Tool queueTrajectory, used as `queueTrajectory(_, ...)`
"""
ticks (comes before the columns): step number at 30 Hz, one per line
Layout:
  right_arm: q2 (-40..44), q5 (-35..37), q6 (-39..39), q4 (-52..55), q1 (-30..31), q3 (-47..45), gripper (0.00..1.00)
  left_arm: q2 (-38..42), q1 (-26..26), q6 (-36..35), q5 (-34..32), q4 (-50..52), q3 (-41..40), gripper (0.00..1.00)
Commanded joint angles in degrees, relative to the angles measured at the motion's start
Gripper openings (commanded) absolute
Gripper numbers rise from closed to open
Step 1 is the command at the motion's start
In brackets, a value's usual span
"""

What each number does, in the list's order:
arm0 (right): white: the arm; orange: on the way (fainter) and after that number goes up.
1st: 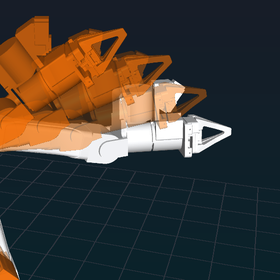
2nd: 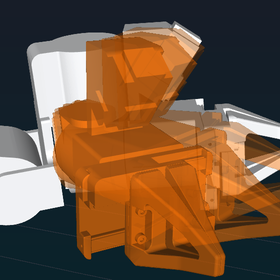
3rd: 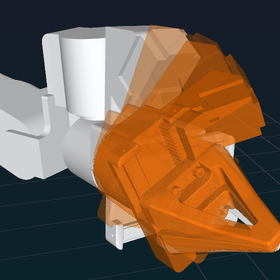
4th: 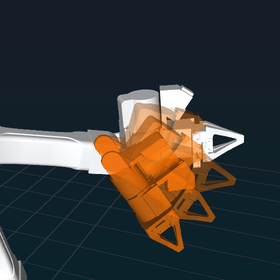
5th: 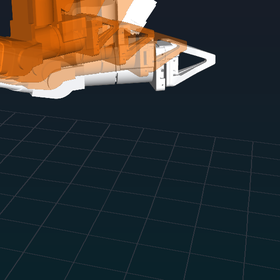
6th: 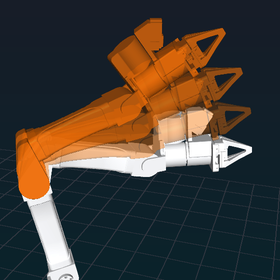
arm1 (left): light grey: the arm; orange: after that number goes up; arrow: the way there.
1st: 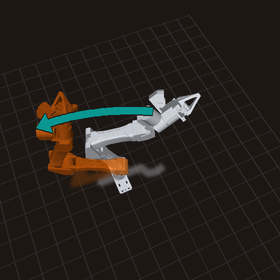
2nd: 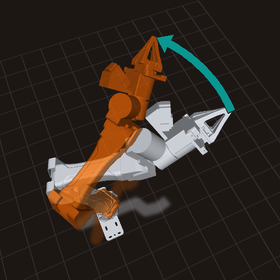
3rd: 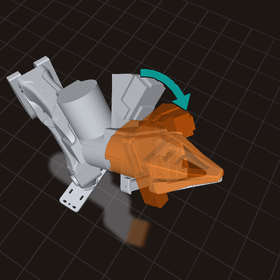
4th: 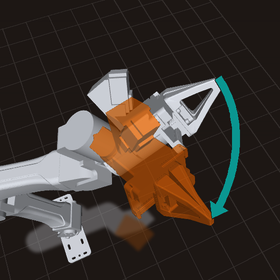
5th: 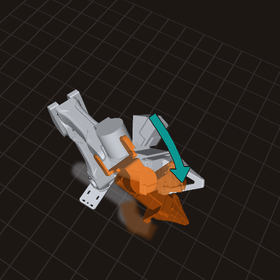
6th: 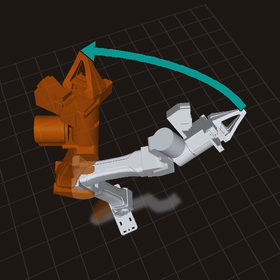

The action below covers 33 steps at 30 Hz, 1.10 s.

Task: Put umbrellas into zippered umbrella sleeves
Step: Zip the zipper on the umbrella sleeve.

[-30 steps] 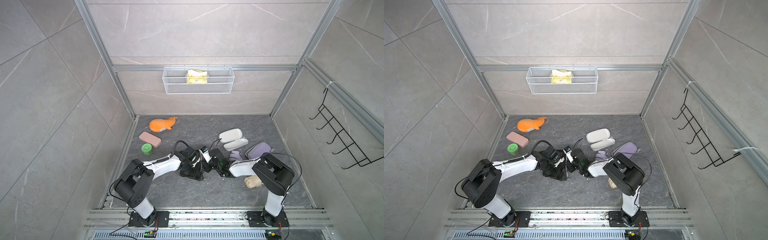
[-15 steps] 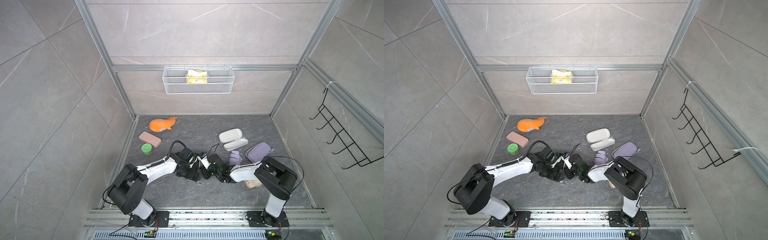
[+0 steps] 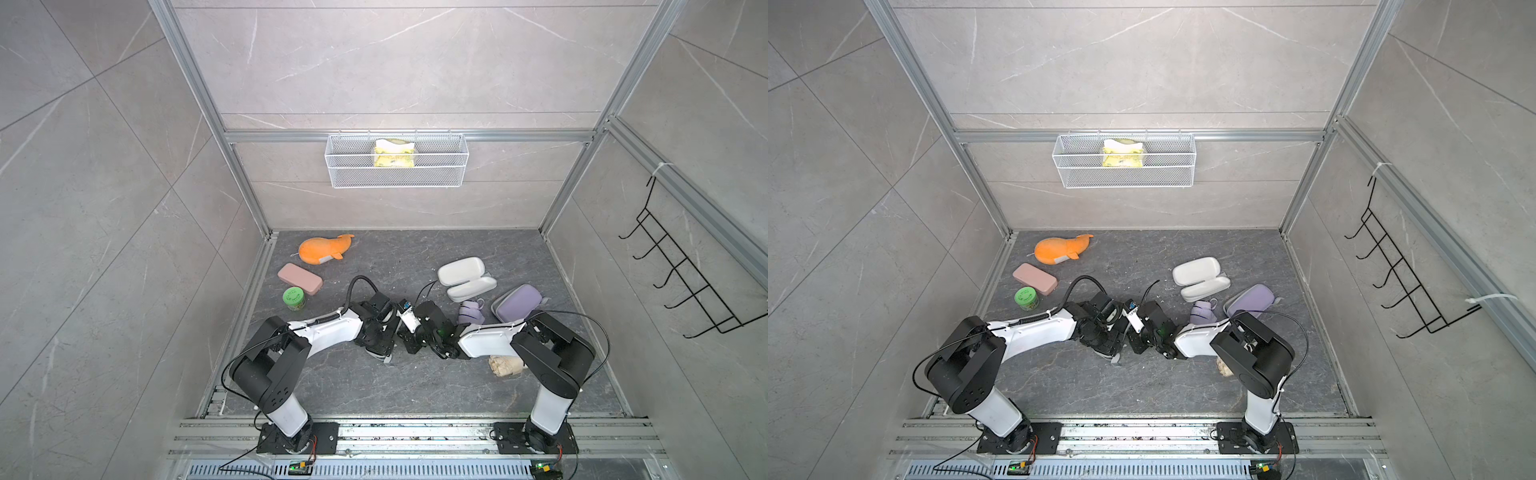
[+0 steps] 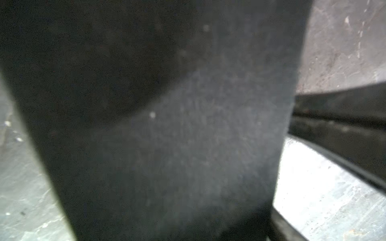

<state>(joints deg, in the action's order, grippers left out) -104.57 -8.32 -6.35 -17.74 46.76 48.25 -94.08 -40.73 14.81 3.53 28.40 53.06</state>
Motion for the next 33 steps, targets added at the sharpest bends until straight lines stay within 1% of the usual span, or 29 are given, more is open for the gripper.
queueTrajectory(1, -2.5, 3.9, 3.2, 0.1, -1.3, 5.2, 0.0, -0.6, -1.0, -3.4, 4.8, 5.0, 2.1, 0.63)
queueTrajectory(4, -4.1, 6.0, 5.0, 1.8, -2.7, 7.7, 0.0, -1.5, -1.0, -4.4, 7.4, 7.4, 3.3, 0.56)
queueTrajectory(6, -5.0, 6.8, 5.6, 3.2, -4.1, 9.6, 0.0, -1.4, -1.0, -4.7, 9.8, 7.9, 3.5, 0.48)
queueTrajectory(10, -6.2, 7.6, 5.6, 6.3, -6.7, 12.9, 0.0, -1.7, -1.2, -6.9, 13.0, 9.7, 4.0, 0.39)
queueTrajectory(14, -8.0, 6.8, 4.9, 9.3, -8.7, 16.3, 0.0, -2.2, -1.2, -8.8, 14.8, 10.4, 4.0, 0.34)
queueTrajectory(19, -8.0, 7.0, 4.0, 10.3, -9.0, 17.1, 0.0, -2.8, -1.2, -10.5, 16.3, 12.0, 4.9, 0.33)
queueTrajectory(21, -6.9, 7.0, 3.4, 11.2, -9.0, 16.1, 0.0, -2.6, -1.2, -10.5, 15.9, 12.8, 5.3, 0.38)
queueTrajectory(22, -6.1, 6.8, 2.7, 11.2, -9.0, 15.1, 0.0, -2.4, -1.2, -10.4, 15.2, 13.3, 5.7, 0.46)
queueTrajectory(23, -5.2, 6.0, 2.0, 11.1, -9.0, 13.7, 0.0, -2.3, -1.2, -10.4, 13.8, 13.9, 6.2, 0.55)
queueTrajectory(24, -4.6, 5.3, 1.4, 11.1, -8.9, 12.4, 0.0, -2.1, -1.1, -10.0, 12.3, 14.1, 6.5, 0.62)
queueTrajectory(26, -3.7, 4.8, -0.1, 11.1, -8.6, 9.7, 0.0, -1.4, -0.6, -8.9, 11.0, 13.5, 6.7, 0.72)
queueTrajectory(28, -2.6, 4.5, -1.5, 11.0, -8.2, 7.2, 0.0, 0.0, -0.3, -6.9, 11.0, 11.8, 6.4, 0.81)
queueTrajectory(31, -1.0, 4.1, -4.2, 11.4, -7.6, 4.4, 0.0, 4.2, 0.5, -3.1, 12.6, 7.4, 4.8, 0.96)
queueTrajectory(32, -0.5, 3.7, -5.1, 11.5, -7.4, 3.8, 0.0, 6.1, 1.0, -1.5, 13.9, 5.3, 3.7, 1.0)
queueTrajectory(33, 0.1, 3.5, -5.9, 11.7, -7.3, 3.2, 0.0, 7.6, 1.5, -0.1, 14.8, 3.2, 3.0, 1.0)
